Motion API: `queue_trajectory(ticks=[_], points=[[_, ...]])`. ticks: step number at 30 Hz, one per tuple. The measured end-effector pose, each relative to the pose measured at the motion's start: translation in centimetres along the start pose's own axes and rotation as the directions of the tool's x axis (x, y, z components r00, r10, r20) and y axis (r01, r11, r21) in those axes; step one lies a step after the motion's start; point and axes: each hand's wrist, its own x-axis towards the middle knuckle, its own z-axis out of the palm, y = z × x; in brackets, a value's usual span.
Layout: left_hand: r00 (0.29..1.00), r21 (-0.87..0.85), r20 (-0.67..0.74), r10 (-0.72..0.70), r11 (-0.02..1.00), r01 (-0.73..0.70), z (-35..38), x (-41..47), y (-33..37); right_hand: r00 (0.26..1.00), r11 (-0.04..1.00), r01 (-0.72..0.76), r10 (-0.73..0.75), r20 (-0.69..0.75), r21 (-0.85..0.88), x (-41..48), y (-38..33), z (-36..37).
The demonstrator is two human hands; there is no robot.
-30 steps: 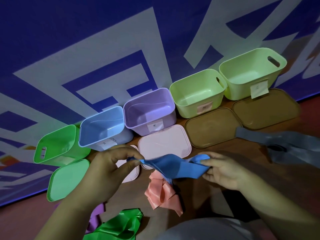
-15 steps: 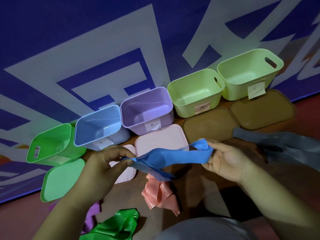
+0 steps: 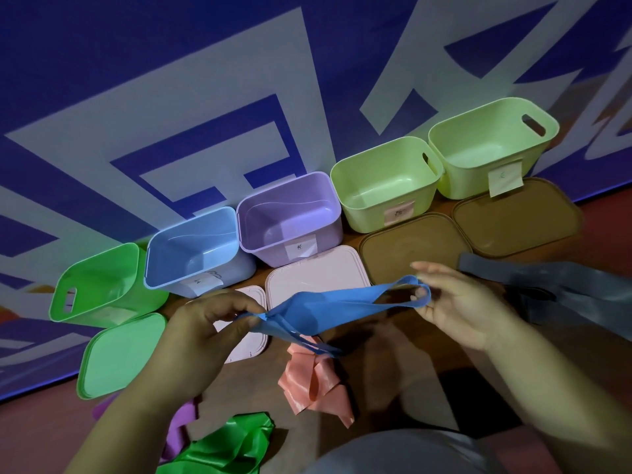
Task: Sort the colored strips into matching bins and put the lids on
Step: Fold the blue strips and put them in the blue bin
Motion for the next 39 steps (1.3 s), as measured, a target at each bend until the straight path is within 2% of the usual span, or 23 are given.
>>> queue_trajectory(ticks=[2, 3, 6, 8, 10, 12, 14, 16, 18, 20, 22, 24, 27, 29, 31, 33, 34, 35, 37, 39], points=[[1.000, -0.001, -0.002, -0.010, 1.000, 0.010, 0.0, 0.0, -0.1, 0.999, 0.993, -0.044, 0.043, 0.017, 0.106, -0.2, -0.4, -0.2], [1.000, -0.006, -0.004, -0.017, 1.000, 0.017, 0.0, 0.0, -0.1, 0.999, 0.997, -0.039, 0.038, 0.011, 0.069, -0.2, -0.4, -0.3], [1.000, 0.001, -0.014, -0.020, 1.000, 0.020, -0.1, 0.0, -0.1, 0.997, 0.968, 0.053, -0.066, -0.046, -0.247, 0.1, 0.1, -0.5], [1.000, 0.015, -0.015, -0.014, 1.000, 0.015, 0.1, 0.0, 0.0, 0.972, 0.863, 0.136, -0.211, -0.101, -0.487, 0.4, 0.3, -0.4], [1.000, 0.008, -0.010, -0.006, 1.000, 0.006, 0.2, 0.0, 0.3, 0.906, 0.736, 0.220, -0.397, -0.145, -0.640, 0.7, 0.7, -0.2], [1.000, -0.002, -0.021, -0.001, 1.000, 0.001, 0.4, 0.0, 0.4, 0.805, 0.628, 0.268, -0.563, -0.189, -0.731, 0.7, 1.2, 0.0], [0.998, -0.041, -0.059, -0.020, 0.999, 0.017, 0.7, 0.0, 0.3, 0.722, 0.573, 0.309, -0.661, -0.205, -0.759, 0.4, 1.8, 0.3], [0.991, -0.157, -0.104, -0.079, 0.986, 0.062, 0.8, 0.0, 0.2, 0.685, 0.593, 0.354, -0.691, -0.231, -0.723, 0.3, 2.0, 0.5], [0.980, -0.253, -0.143, -0.141, 0.962, 0.101, 0.8, 0.0, 0.1, 0.695, 0.660, 0.377, -0.665, -0.273, -0.650, 0.5, 2.0, 0.8], [0.968, -0.309, -0.174, -0.182, 0.943, 0.122, 0.9, 0.1, 0.0, 0.772, 0.802, 0.390, -0.553, -0.314, -0.452, 0.6, 1.7, 1.1], [0.955, -0.352, -0.203, -0.217, 0.926, 0.136, 0.9, 0.1, 0.0, 0.893, 0.941, 0.319, -0.339, -0.297, -0.116, 0.4, 1.1, 1.5], [0.948, -0.379, -0.214, -0.235, 0.914, 0.141, 0.9, 0.2, 0.2, 0.954, 0.969, 0.216, -0.183, -0.239, 0.122, 0.1, 0.4, 1.6], [0.947, -0.410, -0.206, -0.246, 0.900, 0.145, 1.1, 0.1, 0.4, 0.979, 0.958, 0.173, -0.141, -0.149, 0.230, -0.2, -0.5, 1.5], [0.947, -0.421, -0.196, -0.253, 0.894, 0.151, 1.3, 0.1, 0.6, 0.974, 0.972, 0.205, -0.190, -0.123, 0.115, -0.2, -0.5, 1.6], [0.950, -0.416, -0.186, -0.251, 0.896, 0.155, 1.5, 0.0, 0.8, 0.929, 0.928, 0.290, -0.332, -0.165, -0.233, 0.2, -0.1, 1.5], [0.953, -0.422, -0.173, -0.247, 0.894, 0.154, 1.7, 0.0, 0.9, 0.826, 0.756, 0.343, -0.526, -0.204, -0.557, 0.4, 0.4, 1.2], [0.955, -0.421, -0.168, -0.243, 0.894, 0.154, 1.8, 0.0, 0.9, 0.772, 0.673, 0.356, -0.602, -0.201, -0.648, 0.5, 0.5, 1.1], [0.957, -0.418, -0.162, -0.240, 0.895, 0.153, 1.9, 0.0, 0.8, 0.733, 0.608, 0.365, -0.655, -0.185, -0.705, 0.6, 0.5, 1.1], [0.957, -0.413, -0.162, -0.242, 0.897, 0.157, 1.9, -0.1, 0.8, 0.709, 0.540, 0.381, -0.692, -0.137, -0.750, 0.8, 0.6, 1.0], [0.953, -0.424, -0.168, -0.254, 0.891, 0.162, 1.7, -0.1, 0.8, 0.752, 0.607, 0.404, -0.646, -0.130, -0.684, 1.0, 0.5, 1.1]])
